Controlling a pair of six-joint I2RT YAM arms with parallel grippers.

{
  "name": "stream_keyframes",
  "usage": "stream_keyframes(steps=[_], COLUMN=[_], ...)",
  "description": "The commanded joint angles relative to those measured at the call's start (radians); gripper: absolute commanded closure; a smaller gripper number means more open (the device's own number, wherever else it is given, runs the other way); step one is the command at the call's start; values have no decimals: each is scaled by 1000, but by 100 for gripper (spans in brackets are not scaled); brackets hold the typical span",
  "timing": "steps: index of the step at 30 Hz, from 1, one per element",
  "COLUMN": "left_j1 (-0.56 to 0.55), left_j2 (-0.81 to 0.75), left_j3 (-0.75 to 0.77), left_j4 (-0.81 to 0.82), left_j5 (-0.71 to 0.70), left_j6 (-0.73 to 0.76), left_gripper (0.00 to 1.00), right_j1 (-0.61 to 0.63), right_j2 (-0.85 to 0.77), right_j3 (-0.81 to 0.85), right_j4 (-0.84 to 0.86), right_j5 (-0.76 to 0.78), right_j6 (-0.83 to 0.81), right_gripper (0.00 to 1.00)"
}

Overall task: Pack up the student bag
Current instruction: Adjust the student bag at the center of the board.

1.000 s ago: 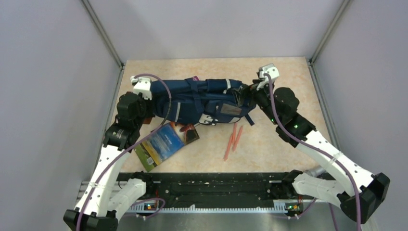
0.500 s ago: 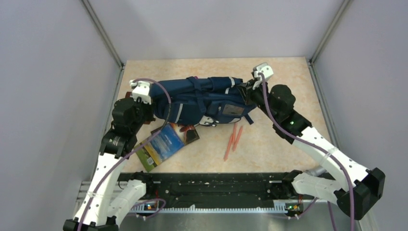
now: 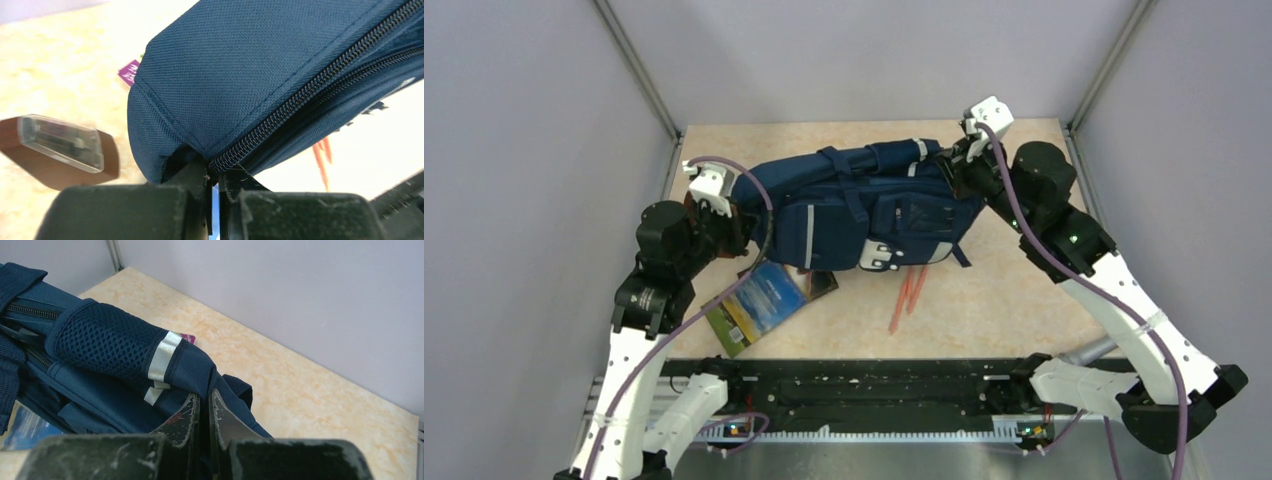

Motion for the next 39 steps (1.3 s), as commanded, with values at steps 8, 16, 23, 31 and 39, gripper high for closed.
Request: stream_keyframes(steps=[8,16,23,31,39], left_j1=[-5,-5,-3,34,76], left_j2=[29,113,253,450,610], left_j3=[51,24,69,113,173], left_j4=[23,111,171,200,295], left_j5=[245,90,-165,-254,-355], left_j6=[-174,-184,-111,-120,-128], left_gripper=[100,100,100,100,98], right_j1=[-7,-7,-7,-8,-8], right_j2=[143,327,474,649,549], right_j3=[165,229,216,255,107], right_j4=[-103,-33,229,441,364], right_j5=[163,289,425,625,590], right_j6=[44,-7,-119,-170,-3], right_gripper=[100,100,91,14,12])
